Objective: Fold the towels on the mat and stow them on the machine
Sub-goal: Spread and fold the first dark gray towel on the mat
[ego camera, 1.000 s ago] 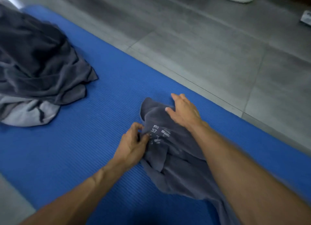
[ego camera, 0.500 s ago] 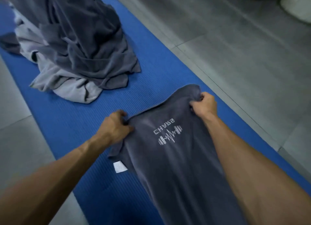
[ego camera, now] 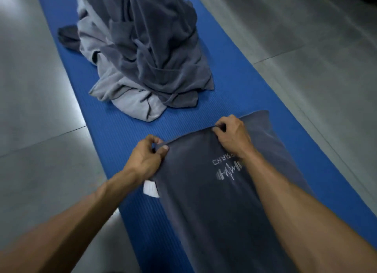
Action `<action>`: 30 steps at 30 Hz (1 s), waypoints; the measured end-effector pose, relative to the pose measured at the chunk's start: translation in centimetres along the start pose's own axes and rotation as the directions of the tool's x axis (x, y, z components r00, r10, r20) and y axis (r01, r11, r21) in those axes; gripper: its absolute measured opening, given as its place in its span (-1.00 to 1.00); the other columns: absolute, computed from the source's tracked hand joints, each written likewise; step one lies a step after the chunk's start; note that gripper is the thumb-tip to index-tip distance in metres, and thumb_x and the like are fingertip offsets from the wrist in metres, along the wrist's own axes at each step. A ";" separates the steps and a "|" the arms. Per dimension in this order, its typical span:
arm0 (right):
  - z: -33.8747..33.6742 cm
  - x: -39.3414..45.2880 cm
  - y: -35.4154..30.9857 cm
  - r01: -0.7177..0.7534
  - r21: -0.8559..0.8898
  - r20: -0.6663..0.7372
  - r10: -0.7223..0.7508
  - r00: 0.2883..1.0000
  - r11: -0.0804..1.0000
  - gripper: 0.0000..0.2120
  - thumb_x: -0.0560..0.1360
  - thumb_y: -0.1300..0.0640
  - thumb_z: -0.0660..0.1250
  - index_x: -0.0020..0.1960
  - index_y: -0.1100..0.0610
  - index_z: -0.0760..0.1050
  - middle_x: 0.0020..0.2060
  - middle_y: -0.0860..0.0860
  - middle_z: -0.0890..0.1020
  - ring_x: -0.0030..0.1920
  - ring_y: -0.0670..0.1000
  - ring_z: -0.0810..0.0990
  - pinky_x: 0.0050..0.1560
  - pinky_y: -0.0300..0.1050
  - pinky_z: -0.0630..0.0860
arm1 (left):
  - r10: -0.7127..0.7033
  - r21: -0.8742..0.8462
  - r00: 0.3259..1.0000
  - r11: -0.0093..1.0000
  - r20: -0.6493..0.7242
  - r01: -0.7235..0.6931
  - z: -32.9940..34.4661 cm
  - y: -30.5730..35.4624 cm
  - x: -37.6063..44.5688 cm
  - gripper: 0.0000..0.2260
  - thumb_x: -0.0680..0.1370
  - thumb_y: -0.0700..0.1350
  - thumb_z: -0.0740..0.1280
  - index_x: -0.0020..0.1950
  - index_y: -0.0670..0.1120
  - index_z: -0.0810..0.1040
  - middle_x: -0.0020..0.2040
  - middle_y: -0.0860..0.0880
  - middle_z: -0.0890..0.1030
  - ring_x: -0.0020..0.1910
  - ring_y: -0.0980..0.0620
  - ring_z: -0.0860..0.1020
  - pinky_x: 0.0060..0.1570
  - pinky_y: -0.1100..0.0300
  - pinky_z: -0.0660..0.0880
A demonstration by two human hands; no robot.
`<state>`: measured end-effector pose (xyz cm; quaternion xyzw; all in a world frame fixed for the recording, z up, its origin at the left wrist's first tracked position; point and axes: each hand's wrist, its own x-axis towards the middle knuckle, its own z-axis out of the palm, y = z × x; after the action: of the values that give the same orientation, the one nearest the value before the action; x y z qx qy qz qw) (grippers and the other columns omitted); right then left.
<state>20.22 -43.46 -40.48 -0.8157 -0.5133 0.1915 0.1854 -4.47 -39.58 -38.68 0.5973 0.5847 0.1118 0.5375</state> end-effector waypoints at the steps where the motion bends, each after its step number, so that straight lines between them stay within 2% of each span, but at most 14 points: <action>1: 0.0 0.8 -0.5 -0.014 0.025 -0.020 0.015 1.000 1.000 -0.91 0.48 0.13 0.38 -0.14 0.16 0.58 -0.13 0.09 0.60 -0.06 0.11 0.58 0.01 0.00 0.49 | 0.028 0.057 0.999 0.998 0.015 -0.029 -1.4 0.3 1.0 -0.85 0.53 -0.03 0.41 -0.06 -0.05 0.48 -0.31 -0.03 0.56 -0.34 0.02 0.51 -0.38 0.20 0.37; 3: 0.3 2.8 -1.5 -0.032 0.033 -0.041 0.034 0.999 0.999 -0.94 0.46 0.16 0.39 -0.14 0.15 0.59 -0.15 0.08 0.66 -0.06 0.12 0.60 0.02 0.01 0.52 | 0.070 0.199 0.997 0.977 0.034 -0.075 -3.9 1.0 2.7 -0.76 0.46 0.02 0.48 -0.07 -0.04 0.48 -0.29 -0.05 0.58 -0.29 0.01 0.55 -0.39 0.21 0.36; 5: 1.1 4.6 -2.5 -0.025 -0.056 -0.034 0.023 0.999 0.998 -0.93 0.43 0.16 0.38 -0.10 0.11 0.60 -0.09 0.09 0.66 0.01 0.16 0.59 0.07 0.05 0.52 | 0.075 0.415 0.996 0.906 0.045 -0.087 -5.4 0.7 3.9 -0.76 0.48 0.03 0.45 -0.04 -0.06 0.47 -0.19 -0.07 0.59 -0.13 -0.07 0.57 -0.31 0.17 0.39; 7: 2.2 5.7 -3.4 -0.029 -0.164 -0.010 0.028 1.000 0.986 -0.80 0.43 0.19 0.32 0.05 0.08 0.58 0.08 0.11 0.57 0.13 0.21 0.50 0.18 0.07 0.45 | 0.120 0.704 0.993 0.705 -0.007 -0.081 -5.8 -0.2 4.3 -0.77 0.54 0.05 0.34 0.06 -0.08 0.46 -0.04 -0.13 0.59 0.00 -0.18 0.56 -0.17 0.09 0.44; 9: 2.9 5.8 -4.3 -0.015 -0.169 0.020 0.019 1.000 0.985 -0.53 0.43 0.25 0.28 0.34 0.09 0.41 0.32 0.12 0.38 0.22 0.20 0.39 0.25 0.04 0.37 | 0.323 0.860 0.942 0.502 -0.089 -0.091 -5.6 -0.9 3.8 -0.75 0.53 -0.01 0.32 0.13 -0.09 0.44 0.00 -0.13 0.56 -0.04 -0.19 0.56 -0.25 0.03 0.43; 12: 2.9 4.2 -4.7 0.051 -0.084 -0.103 -0.060 0.993 0.995 -0.40 0.45 0.18 0.30 0.46 0.11 0.26 0.48 0.10 0.20 0.34 0.18 0.34 0.31 0.12 0.35 | 0.619 0.866 0.781 0.339 0.089 -0.368 -3.7 -0.7 3.4 -0.66 0.28 -0.15 0.50 -0.01 -0.14 0.51 -0.11 -0.12 0.51 -0.19 -0.15 0.51 -0.38 0.10 0.33; 15: 3.1 1.3 -3.2 -0.078 -0.170 -0.181 0.047 0.982 0.982 -0.48 0.54 0.04 0.26 0.45 0.16 0.28 0.50 0.11 0.22 0.45 0.15 0.24 0.39 0.16 0.23 | 0.661 0.746 0.662 0.229 0.352 -0.626 0.8 -0.4 4.2 -0.61 0.31 -0.06 0.43 0.12 -0.10 0.57 0.05 -0.11 0.57 -0.03 -0.15 0.56 -0.11 0.01 0.51; 17: 2.7 1.0 -1.3 -0.204 -0.265 -0.135 0.173 0.976 0.942 -0.42 0.59 -0.07 0.17 0.53 0.14 0.16 0.56 0.11 0.10 0.54 0.17 0.05 0.49 0.17 0.03 | 0.609 0.720 0.678 0.238 0.412 -0.651 3.4 0.0 5.2 -0.56 0.48 0.03 0.24 0.32 -0.09 0.50 0.25 -0.10 0.54 0.26 -0.15 0.50 0.22 -0.06 0.46; 19: 1.6 3.1 1.0 -0.321 -0.281 -0.080 0.311 0.947 0.904 -0.36 0.61 -0.17 0.06 0.58 0.09 0.02 0.58 0.09 -0.03 0.56 0.19 -0.12 0.52 0.24 -0.14 | 0.539 0.721 0.722 0.272 0.434 -0.637 4.7 0.7 6.7 -0.46 0.56 0.13 0.03 0.48 -0.08 0.32 0.45 -0.09 0.38 0.48 -0.15 0.27 0.44 -0.14 0.21; 22: 0.0 7.9 3.7 -0.345 -0.298 0.047 0.375 0.926 0.890 -0.32 0.60 -0.28 -0.03 0.60 0.00 -0.11 0.58 0.03 -0.16 0.56 0.16 -0.23 0.49 0.30 -0.22 | 0.480 0.737 0.748 0.265 0.459 -0.622 5.8 1.3 8.9 -0.36 0.57 0.27 -0.11 0.58 -0.02 0.01 0.59 -0.06 0.05 0.57 -0.10 -0.08 0.50 -0.18 -0.13; 25: -1.7 10.5 5.0 -0.286 -0.314 0.132 0.340 0.931 0.905 -0.29 0.59 -0.29 0.01 0.59 -0.01 -0.16 0.58 -0.02 -0.18 0.57 0.10 -0.23 0.48 0.28 -0.21 | 0.488 0.760 0.752 0.241 0.443 -0.604 6.3 1.4 9.4 -0.34 0.57 0.30 -0.13 0.59 0.00 -0.06 0.60 -0.03 -0.02 0.57 -0.07 -0.14 0.49 -0.16 -0.20; 26: -2.0 10.2 5.1 -0.278 -0.299 0.092 0.318 0.944 0.913 -0.30 0.60 -0.25 0.03 0.60 0.01 -0.15 0.59 0.00 -0.15 0.57 0.09 -0.20 0.50 0.26 -0.20 | 0.480 0.769 0.759 0.234 0.440 -0.594 6.3 1.3 9.3 -0.33 0.56 0.31 -0.14 0.59 0.00 -0.07 0.60 -0.02 -0.02 0.57 -0.06 -0.15 0.50 -0.16 -0.20; 28: -1.8 7.8 4.7 -0.307 -0.233 -0.119 0.286 0.951 0.923 -0.36 0.62 -0.14 0.06 0.59 0.09 -0.04 0.59 0.05 -0.03 0.57 0.09 -0.11 0.52 0.21 -0.15 | 0.513 0.775 0.755 0.241 0.409 -0.584 6.3 1.4 9.2 -0.32 0.55 0.29 -0.09 0.58 -0.04 0.02 0.58 -0.05 0.07 0.57 -0.08 -0.09 0.49 -0.18 -0.16; 30: -0.3 3.5 3.9 -0.375 -0.165 -0.344 0.303 0.889 0.912 -0.42 0.61 -0.07 0.10 0.55 0.14 0.13 0.56 0.11 0.13 0.56 0.13 0.01 0.52 0.19 -0.08 | 0.583 0.750 0.703 0.227 0.406 -0.621 7.1 1.9 9.0 -0.37 0.54 0.18 0.04 0.53 -0.13 0.22 0.52 -0.12 0.25 0.55 -0.14 0.05 0.48 -0.23 -0.06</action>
<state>24.74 -41.90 -42.56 -0.9286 -0.3450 0.0305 0.1329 4.61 -35.31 -44.49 0.9573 0.2722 -0.0030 0.0972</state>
